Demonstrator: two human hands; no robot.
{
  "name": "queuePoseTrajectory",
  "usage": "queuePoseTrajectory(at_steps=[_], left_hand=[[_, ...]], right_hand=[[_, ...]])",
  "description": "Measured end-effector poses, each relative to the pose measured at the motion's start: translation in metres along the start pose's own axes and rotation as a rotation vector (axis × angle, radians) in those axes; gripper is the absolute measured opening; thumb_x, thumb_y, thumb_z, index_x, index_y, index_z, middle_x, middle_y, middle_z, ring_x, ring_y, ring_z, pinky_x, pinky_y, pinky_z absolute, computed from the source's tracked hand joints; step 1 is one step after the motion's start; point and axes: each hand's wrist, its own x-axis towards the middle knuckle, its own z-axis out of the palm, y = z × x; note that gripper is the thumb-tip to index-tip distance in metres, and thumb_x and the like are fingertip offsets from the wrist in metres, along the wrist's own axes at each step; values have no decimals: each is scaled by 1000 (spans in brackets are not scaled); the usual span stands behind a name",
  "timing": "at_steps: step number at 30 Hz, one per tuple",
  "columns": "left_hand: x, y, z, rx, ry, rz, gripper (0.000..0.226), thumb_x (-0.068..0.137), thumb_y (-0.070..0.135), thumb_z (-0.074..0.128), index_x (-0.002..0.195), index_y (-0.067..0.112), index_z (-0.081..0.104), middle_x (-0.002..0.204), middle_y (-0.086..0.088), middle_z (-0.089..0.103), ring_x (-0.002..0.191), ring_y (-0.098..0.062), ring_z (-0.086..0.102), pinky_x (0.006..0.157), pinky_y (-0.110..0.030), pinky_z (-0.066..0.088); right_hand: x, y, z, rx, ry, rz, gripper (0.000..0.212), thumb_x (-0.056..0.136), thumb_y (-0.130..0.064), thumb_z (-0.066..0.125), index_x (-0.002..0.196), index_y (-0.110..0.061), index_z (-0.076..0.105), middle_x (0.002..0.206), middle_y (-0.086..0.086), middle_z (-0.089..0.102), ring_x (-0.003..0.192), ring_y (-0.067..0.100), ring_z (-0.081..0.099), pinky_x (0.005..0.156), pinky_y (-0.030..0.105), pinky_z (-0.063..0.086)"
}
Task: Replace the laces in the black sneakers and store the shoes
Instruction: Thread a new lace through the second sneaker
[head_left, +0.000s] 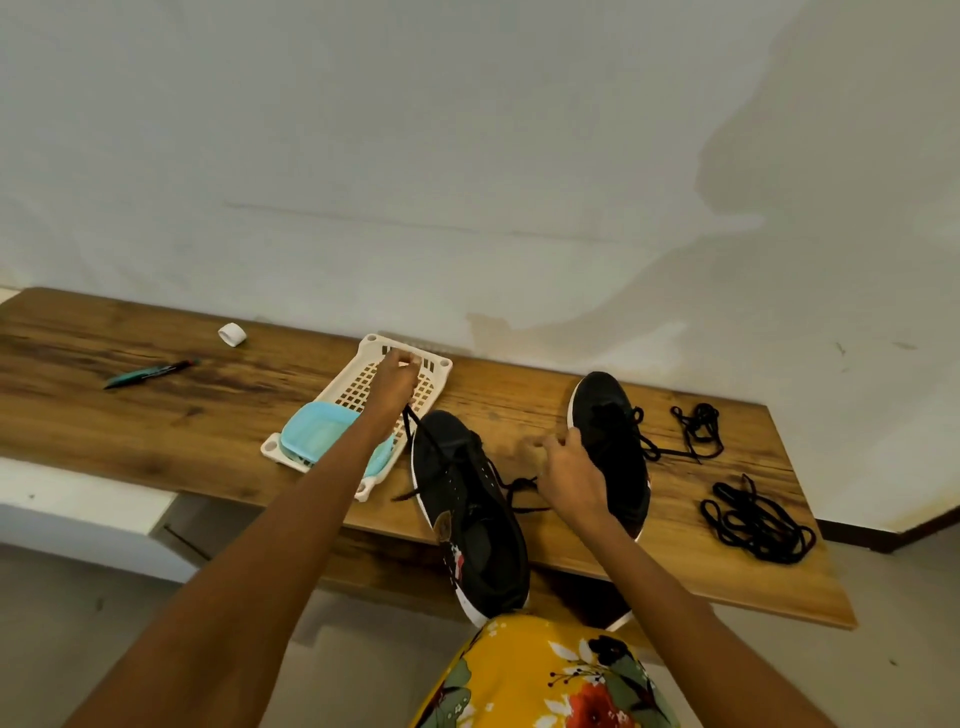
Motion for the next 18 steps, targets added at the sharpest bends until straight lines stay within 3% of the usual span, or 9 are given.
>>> queuePoseTrajectory(at_steps=[3,5,8,10,12,13,15,18], left_hand=[[-2,10,4,39,-107,50,10,99,16,40,101,13,50,66,0,44,56,-9,37,53,-23,32],[-6,15,7,-63,-170,41,9,99,15,42,100,11,50,61,3,38,51,-7,32,49,-20,29],[-11,15,10,-323,-215,-33,11,99,15,40,98,11,51,54,5,33,41,-4,29,44,-18,26],[-15,12,10,-486,-205,-76,14,99,15,39,96,11,53,47,8,34,38,-3,29,41,-17,26],[-18,7,10,-597,-180,-92,16,99,14,38,94,12,54,49,7,36,38,-3,30,40,-16,27],[-18,4,8,-607,-163,-92,17,98,12,38,93,12,54,54,4,37,41,-3,32,41,-15,27],[-16,-5,5,-489,-138,-78,22,94,3,36,91,13,55,65,-1,45,48,-6,36,45,-16,30],[-14,-21,1,-107,-136,-51,28,88,-5,38,95,13,57,84,-3,54,57,-9,42,53,-19,35]], right_hand=[[11,-23,1,147,61,-83,31,95,-26,50,125,-21,55,127,4,46,106,18,54,78,28,50],[22,-44,5,263,-31,-145,35,95,-35,51,127,-22,57,122,3,50,110,18,51,86,29,44],[35,-71,9,232,-208,-289,40,90,-40,58,126,-22,60,113,4,54,108,18,48,85,28,39],[41,-79,17,197,-297,-362,26,90,-37,60,105,-18,70,101,3,61,97,15,53,84,31,43],[45,-82,17,304,-325,-314,19,92,-31,59,81,-19,69,74,-5,60,68,8,53,69,30,44],[49,-84,12,410,-310,-244,21,94,-30,55,83,-17,68,67,-8,57,57,6,48,60,26,41],[61,-88,-8,647,-162,-102,23,98,-25,47,93,-11,65,69,-7,59,55,6,49,57,24,41],[86,-90,-48,899,55,-1,12,98,-15,47,97,-12,59,84,0,65,74,12,60,71,28,50]])
